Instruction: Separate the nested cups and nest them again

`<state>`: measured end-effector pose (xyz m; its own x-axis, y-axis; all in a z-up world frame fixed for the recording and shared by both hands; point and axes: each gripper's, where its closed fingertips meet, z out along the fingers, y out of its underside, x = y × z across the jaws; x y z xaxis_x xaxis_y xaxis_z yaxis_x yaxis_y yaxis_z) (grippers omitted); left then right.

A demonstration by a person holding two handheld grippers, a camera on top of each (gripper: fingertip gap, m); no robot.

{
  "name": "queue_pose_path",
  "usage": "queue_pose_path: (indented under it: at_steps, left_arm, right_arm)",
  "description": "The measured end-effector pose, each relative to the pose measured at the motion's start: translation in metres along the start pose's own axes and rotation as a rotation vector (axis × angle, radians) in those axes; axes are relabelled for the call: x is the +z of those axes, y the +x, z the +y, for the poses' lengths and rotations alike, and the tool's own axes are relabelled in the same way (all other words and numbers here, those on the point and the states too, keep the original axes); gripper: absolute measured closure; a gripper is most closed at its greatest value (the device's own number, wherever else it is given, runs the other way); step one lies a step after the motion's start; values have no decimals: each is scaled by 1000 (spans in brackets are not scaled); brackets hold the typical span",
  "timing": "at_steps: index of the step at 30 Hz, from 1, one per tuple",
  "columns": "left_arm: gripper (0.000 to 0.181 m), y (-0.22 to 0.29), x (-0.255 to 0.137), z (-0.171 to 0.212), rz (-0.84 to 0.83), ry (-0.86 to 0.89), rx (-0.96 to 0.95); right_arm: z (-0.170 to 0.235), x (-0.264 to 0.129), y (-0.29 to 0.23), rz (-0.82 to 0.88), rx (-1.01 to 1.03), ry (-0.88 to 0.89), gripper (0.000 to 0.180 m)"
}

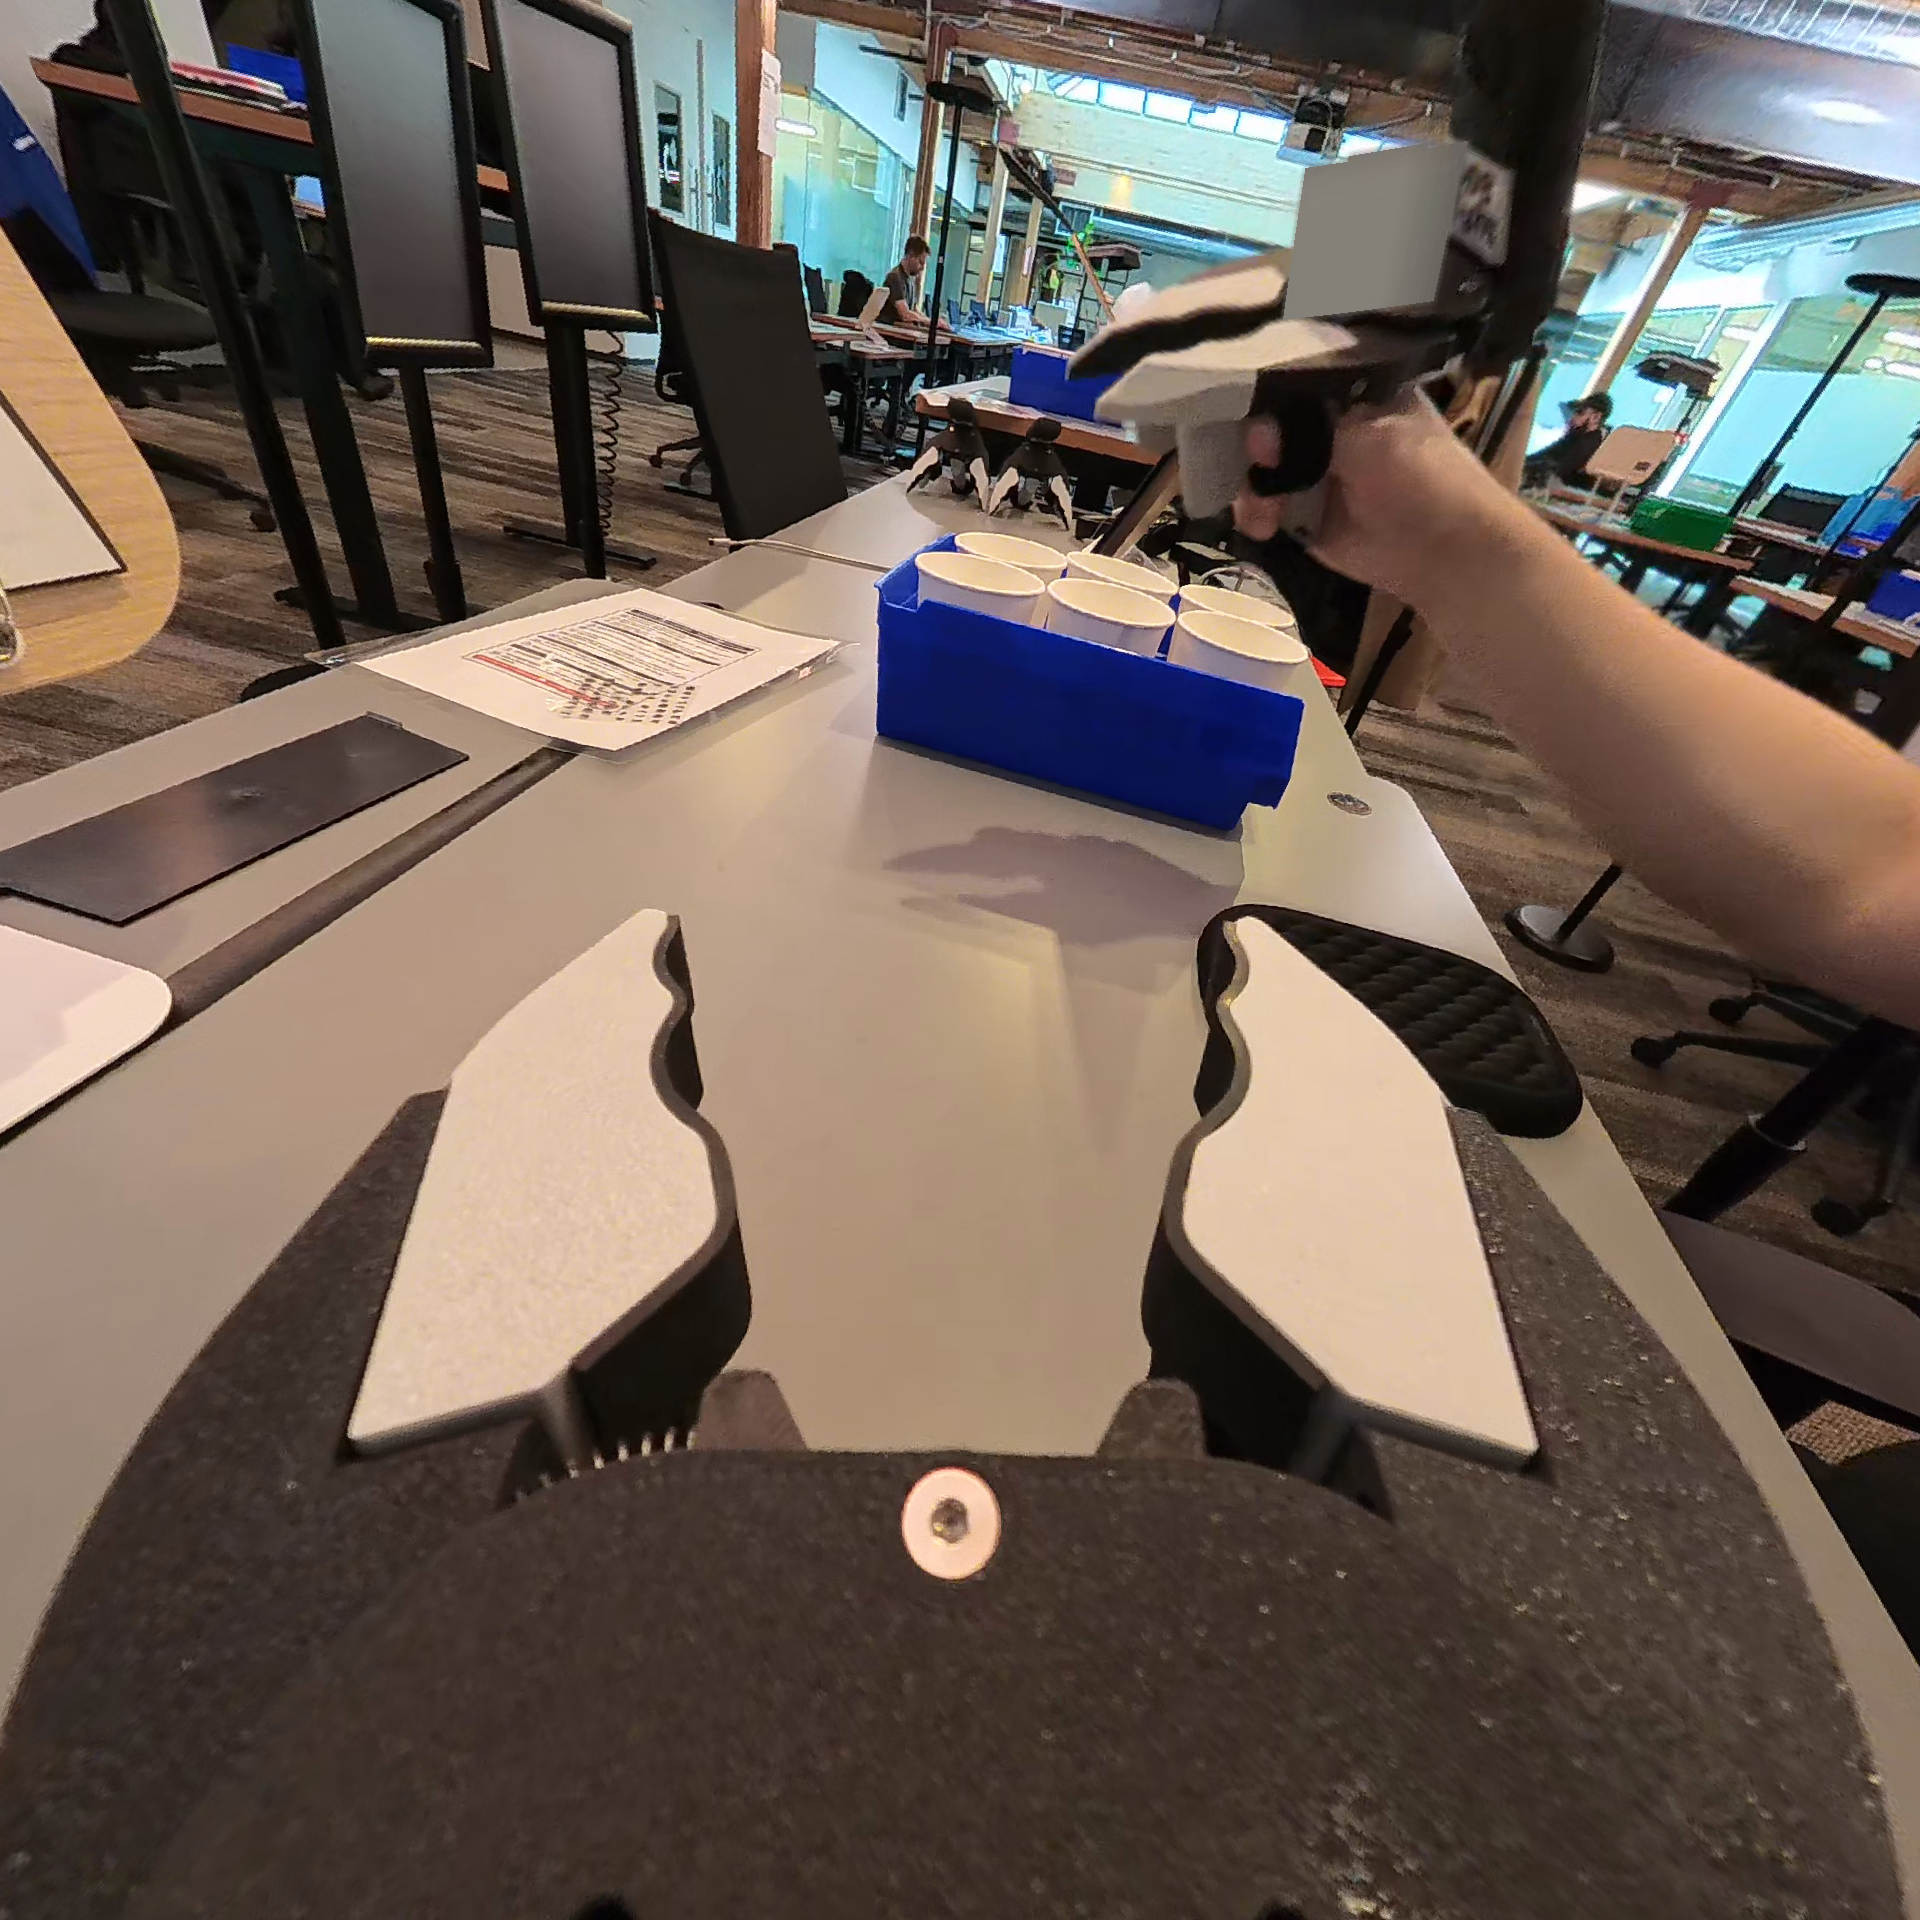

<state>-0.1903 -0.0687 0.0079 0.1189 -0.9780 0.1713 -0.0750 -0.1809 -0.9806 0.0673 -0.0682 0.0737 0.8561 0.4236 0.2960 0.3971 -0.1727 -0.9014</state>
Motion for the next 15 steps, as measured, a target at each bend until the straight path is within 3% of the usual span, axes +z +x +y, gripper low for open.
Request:
queue_pose_path:
  at_steps: [9, 15]
  left_arm:
    - [92, 1, -4, -5, 17, 40, -25]
    - [99, 0, -13, -17, 8, 86, -25]
  right_arm:
    - [-14, 27, -30, -60, 183, 209, 164]
    - [-16, 18, -8, 67, 183, 182, 140]
